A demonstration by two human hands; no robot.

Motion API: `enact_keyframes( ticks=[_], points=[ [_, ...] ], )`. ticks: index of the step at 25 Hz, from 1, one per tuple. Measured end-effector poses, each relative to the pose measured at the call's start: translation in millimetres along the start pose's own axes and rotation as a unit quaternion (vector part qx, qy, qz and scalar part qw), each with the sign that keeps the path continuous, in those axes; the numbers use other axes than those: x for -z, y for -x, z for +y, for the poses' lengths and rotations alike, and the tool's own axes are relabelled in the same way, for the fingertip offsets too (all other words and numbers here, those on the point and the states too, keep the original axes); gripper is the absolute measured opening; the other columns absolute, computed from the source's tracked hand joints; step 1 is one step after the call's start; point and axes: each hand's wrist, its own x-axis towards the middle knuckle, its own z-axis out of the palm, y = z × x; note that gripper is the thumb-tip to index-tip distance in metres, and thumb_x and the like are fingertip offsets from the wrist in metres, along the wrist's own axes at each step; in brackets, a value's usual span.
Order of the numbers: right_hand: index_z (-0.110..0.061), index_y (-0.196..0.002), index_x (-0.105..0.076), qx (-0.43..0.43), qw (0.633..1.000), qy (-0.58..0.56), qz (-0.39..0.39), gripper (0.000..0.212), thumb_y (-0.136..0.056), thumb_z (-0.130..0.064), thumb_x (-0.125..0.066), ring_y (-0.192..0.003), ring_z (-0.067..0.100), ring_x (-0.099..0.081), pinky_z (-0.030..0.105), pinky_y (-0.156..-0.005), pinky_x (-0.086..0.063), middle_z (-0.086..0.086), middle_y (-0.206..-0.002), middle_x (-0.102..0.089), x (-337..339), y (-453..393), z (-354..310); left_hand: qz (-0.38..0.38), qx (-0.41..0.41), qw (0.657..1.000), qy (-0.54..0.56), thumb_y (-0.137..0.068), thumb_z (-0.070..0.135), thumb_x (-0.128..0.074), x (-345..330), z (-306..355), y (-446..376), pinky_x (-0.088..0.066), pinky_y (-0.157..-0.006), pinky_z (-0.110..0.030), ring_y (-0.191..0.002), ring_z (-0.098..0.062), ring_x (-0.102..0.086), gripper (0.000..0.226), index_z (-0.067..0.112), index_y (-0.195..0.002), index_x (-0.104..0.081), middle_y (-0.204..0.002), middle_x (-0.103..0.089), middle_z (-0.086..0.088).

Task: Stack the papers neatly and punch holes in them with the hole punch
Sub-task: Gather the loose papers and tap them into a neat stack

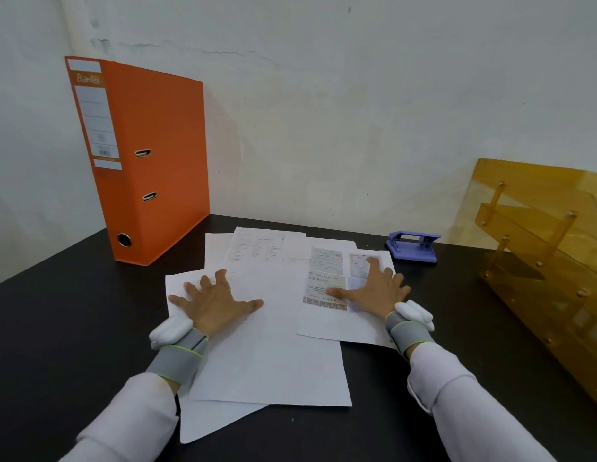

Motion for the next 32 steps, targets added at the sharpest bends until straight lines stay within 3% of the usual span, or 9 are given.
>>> enact_keyframes(
  ticks=[7,13,19,22,24,27,29,32],
  points=[
    [-0.029,-0.142,-0.022,0.002,0.998,-0.051,0.032,0.121,-0.043,-0.070,-0.077,-0.133,0.039,-0.033,0.053,-0.109,-0.026,0.016,-0.144,-0.034,-0.5,-2.1,-6.1,0.015,-0.008,1.000,0.003,-0.075,0.056,-0.062,4.7,14.0,0.4,-0.004,-0.115,-0.061,-0.138,-0.039,-0.022,0.087,0.021,-0.144,-0.021,-0.148,-0.033,-0.014],
    [-0.026,-0.141,-0.024,0.003,0.996,-0.061,0.058,0.116,-0.046,-0.063,-0.081,-0.126,0.033,-0.037,0.048,-0.102,-0.033,0.014,-0.134,-0.045,-7.1,-3.3,-13.5,0.048,-0.031,0.997,0.054,-0.076,0.043,-0.068,0.7,20.1,-5.8,-0.030,-0.107,-0.045,-0.132,-0.036,-0.032,0.083,0.020,-0.144,-0.025,-0.145,-0.037,-0.014],
    [-0.017,-0.142,-0.025,0.020,0.978,-0.194,0.075,0.107,-0.056,-0.021,-0.089,-0.127,0.035,-0.043,0.044,-0.103,-0.040,0.017,-0.136,-0.047,-5.8,-8.3,-15.1,0.075,-0.061,0.988,0.118,-0.079,0.026,-0.067,-2.9,24.8,-8.3,-0.035,-0.104,-0.043,-0.130,-0.035,-0.036,0.076,0.017,-0.143,-0.026,-0.141,-0.042,-0.016],
    [-0.014,-0.139,-0.028,0.024,0.967,-0.241,0.082,0.099,-0.059,-0.007,-0.086,-0.125,0.033,-0.049,0.040,-0.099,-0.044,0.014,-0.135,-0.051,-6.2,-8.5,-12.8,0.072,-0.049,0.993,0.084,-0.077,0.043,-0.067,0.0,24.9,-6.5,-0.033,-0.105,-0.045,-0.131,-0.035,-0.035,0.081,0.017,-0.143,-0.026,-0.141,-0.044,-0.014],
    [-0.014,-0.136,-0.031,0.023,0.967,-0.239,0.087,0.093,-0.060,-0.011,-0.085,-0.122,0.032,-0.051,0.039,-0.095,-0.046,0.013,-0.133,-0.054,-6.8,-8.2,-11.4,0.062,-0.021,0.998,0.002,-0.073,0.057,-0.063,2.0,22.1,-3.4,-0.027,-0.108,-0.048,-0.134,-0.036,-0.030,0.089,0.016,-0.142,-0.025,-0.145,-0.038,-0.015],
    [-0.017,-0.136,-0.031,0.001,0.977,-0.197,0.084,0.094,-0.060,-0.035,-0.085,-0.124,0.034,-0.048,0.046,-0.100,-0.042,0.010,-0.134,-0.054,-8.2,-7.1,-11.0,0.050,0.035,0.995,-0.079,-0.070,0.070,-0.055,3.9,12.4,1.2,-0.019,-0.112,-0.051,-0.140,-0.040,-0.018,0.099,0.012,-0.143,-0.022,-0.154,-0.017,-0.023],
    [-0.019,-0.137,-0.029,-0.017,0.983,-0.168,0.075,0.100,-0.058,-0.048,-0.083,-0.126,0.034,-0.043,0.047,-0.103,-0.035,0.010,-0.134,-0.053,-10.6,-6.2,-11.1,0.037,0.060,0.996,-0.061,-0.069,0.070,-0.056,5.0,4.8,1.6,-0.019,-0.113,-0.048,-0.140,-0.041,-0.018,0.102,0.011,-0.144,-0.020,-0.156,-0.008,-0.025],
    [-0.020,-0.137,-0.027,-0.020,0.987,-0.149,0.065,0.105,-0.054,-0.054,-0.082,-0.128,0.034,-0.041,0.048,-0.103,-0.032,0.011,-0.134,-0.052,-15.0,-6.5,-10.9,0.040,0.070,0.996,0.030,-0.068,0.058,-0.069,10.2,-1.7,-2.8,-0.022,-0.112,-0.048,-0.138,-0.042,-0.022,0.103,0.010,-0.144,-0.020,-0.154,-0.013,-0.025]
  ],
)
